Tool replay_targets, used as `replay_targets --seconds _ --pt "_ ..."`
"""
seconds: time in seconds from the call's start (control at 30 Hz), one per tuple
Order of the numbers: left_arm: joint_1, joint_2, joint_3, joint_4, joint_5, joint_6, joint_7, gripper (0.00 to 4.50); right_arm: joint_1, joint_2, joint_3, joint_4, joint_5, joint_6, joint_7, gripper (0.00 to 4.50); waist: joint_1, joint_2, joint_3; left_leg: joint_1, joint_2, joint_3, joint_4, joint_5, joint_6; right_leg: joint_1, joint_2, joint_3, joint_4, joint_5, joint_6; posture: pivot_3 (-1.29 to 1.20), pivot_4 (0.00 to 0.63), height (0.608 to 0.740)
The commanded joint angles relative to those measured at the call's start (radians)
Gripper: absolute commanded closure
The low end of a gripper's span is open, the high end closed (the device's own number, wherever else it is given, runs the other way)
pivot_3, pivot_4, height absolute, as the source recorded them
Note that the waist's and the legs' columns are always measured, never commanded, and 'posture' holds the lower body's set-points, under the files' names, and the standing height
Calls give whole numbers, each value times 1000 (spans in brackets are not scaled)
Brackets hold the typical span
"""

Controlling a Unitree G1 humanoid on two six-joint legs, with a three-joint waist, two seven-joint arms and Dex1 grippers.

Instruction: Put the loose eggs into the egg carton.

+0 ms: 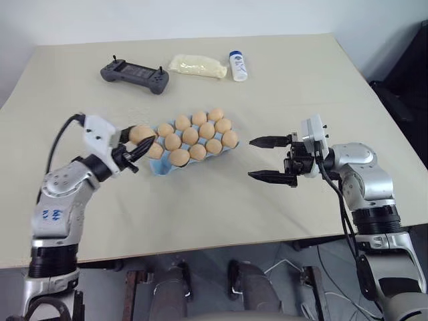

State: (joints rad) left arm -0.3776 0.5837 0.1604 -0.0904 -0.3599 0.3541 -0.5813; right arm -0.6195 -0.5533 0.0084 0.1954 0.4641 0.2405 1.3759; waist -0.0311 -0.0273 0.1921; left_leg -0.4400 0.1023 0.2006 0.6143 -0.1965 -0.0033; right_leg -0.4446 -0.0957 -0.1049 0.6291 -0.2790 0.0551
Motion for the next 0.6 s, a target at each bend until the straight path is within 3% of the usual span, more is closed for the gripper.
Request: replay_targets --seconds 0.03,0.5,0.6 --pt "-50 -18 -35 68 24 -29 -27 2759 22 -5 -33 -64 25 -9 -24 0 0 0 0 0 0 0 0 0 0 0 1 0 0 0 0 0 150 740" --pt "-43 2 -51 34 -2 111 -107 2759 89 -17 -47 -130 38 3 -73 0 1 0 0 0 0 0 6 0 2 0 0 0 4 0 1 0 150 740" --pt "-39 -1 -42 30 15 131 -78 1797 87 -16 -44 -129 37 2 -75 0 1 0 0 0 0 -1 6 0 2 0 0 0 5 0 1 0 150 740"
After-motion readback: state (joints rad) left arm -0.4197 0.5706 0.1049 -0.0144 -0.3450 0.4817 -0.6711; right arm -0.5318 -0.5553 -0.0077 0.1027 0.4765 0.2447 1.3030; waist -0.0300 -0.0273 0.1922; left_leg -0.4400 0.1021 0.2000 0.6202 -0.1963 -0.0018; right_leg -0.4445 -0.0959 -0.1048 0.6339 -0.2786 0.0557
